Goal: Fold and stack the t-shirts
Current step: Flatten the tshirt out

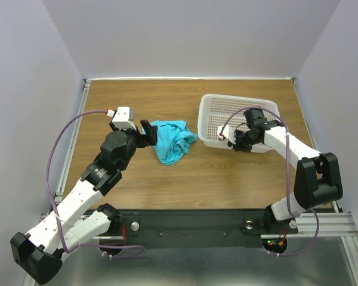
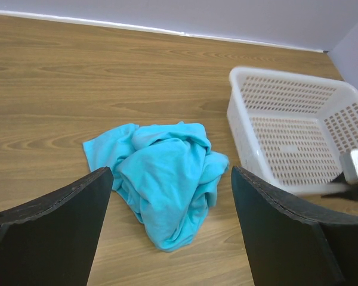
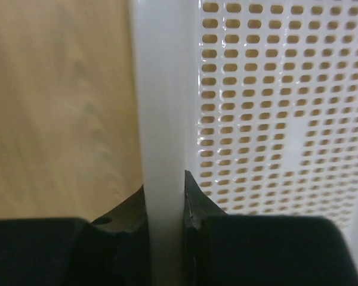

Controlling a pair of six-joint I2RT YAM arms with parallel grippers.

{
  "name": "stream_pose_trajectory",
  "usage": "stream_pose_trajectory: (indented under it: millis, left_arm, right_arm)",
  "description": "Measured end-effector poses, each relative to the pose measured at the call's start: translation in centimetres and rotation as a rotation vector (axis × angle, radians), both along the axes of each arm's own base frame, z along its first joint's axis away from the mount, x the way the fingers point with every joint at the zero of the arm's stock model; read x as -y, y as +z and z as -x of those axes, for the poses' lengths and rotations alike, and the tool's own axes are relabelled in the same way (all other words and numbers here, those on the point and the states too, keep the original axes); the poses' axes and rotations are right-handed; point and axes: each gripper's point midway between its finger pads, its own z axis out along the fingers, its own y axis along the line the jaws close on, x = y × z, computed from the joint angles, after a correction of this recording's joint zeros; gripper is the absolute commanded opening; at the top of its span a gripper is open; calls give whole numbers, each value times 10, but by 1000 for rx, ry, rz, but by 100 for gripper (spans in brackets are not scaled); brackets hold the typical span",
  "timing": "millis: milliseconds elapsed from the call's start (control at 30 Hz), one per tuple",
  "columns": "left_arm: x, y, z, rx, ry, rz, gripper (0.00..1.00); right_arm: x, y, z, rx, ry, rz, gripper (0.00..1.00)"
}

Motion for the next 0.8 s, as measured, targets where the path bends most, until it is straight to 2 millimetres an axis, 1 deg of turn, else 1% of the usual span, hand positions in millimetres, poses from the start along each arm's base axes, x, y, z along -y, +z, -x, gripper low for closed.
stream_pose_trajectory:
  millis: [33, 67, 167, 233, 367, 467, 500, 533, 600, 733, 800]
  left_arm:
    - [0, -2, 0, -3, 0, 1, 93]
    - [-1, -5, 1, -8, 1, -1, 93]
    - [-1, -11, 2, -20, 1, -5, 92]
    - [-1, -11, 2, -21, 1, -3, 92]
    - [-1, -9, 2, -15, 1, 1, 93]
    - [-1, -8, 3, -13, 1, 3, 93]
    - [-1, -8, 3, -13, 1, 3, 93]
    - [-2, -8, 3, -12, 2, 4, 92]
    - [-2, -7, 3, -12, 2, 7, 92]
    - [-1, -6, 3, -10, 0, 14, 92]
    - [-2, -5, 4, -8, 1, 18, 92]
  right_arm:
    - [0, 7, -14, 62, -35, 8, 1]
    - [2, 10, -22, 87, -77, 14, 1]
    - [12, 11, -31, 103, -201, 30, 1]
    - [18, 12, -38, 110, -304, 39, 0]
    - [33, 14, -61, 113, -579, 59, 1]
    - [43, 11, -96, 132, -818, 67, 1]
    - [44, 10, -102, 136, -858, 67, 0]
    - [48, 8, -116, 146, -956, 69, 1]
    - [55, 6, -132, 167, -1070, 78, 1]
    - [70, 11, -159, 221, -1281, 78, 0]
    - [78, 20, -178, 269, -1383, 58, 1]
